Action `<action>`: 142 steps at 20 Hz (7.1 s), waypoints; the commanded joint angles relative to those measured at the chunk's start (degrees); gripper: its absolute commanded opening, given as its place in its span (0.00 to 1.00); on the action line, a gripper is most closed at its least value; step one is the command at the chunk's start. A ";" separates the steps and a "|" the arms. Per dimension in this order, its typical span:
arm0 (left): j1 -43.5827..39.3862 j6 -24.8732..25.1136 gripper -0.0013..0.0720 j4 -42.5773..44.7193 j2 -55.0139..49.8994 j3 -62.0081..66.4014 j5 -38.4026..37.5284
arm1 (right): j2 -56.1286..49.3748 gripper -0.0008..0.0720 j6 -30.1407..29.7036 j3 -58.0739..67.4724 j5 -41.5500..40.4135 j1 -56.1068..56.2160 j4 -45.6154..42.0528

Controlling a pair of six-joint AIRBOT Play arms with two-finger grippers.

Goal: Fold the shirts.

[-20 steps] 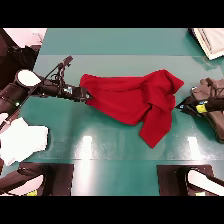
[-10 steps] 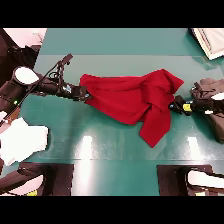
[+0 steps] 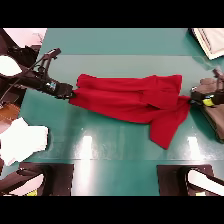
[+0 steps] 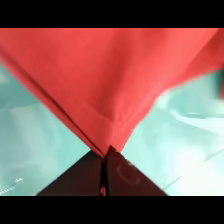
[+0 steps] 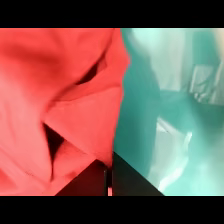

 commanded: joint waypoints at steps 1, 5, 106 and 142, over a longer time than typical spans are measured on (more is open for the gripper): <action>0.76 -1.18 0.05 4.11 0.55 1.01 -2.19 | 3.80 0.03 0.02 2.56 0.42 -2.54 -1.53; 0.76 -1.18 0.05 3.45 0.50 -0.52 -2.36 | 3.06 0.23 0.02 2.89 -3.56 -0.70 1.73; 12.68 3.78 0.68 1.11 -22.93 9.18 1.33 | -13.20 0.44 1.44 23.82 18.97 7.26 -6.93; 16.02 8.07 0.05 -12.72 3.13 -30.58 10.78 | 19.08 0.43 4.81 -27.26 22.82 -13.92 -6.08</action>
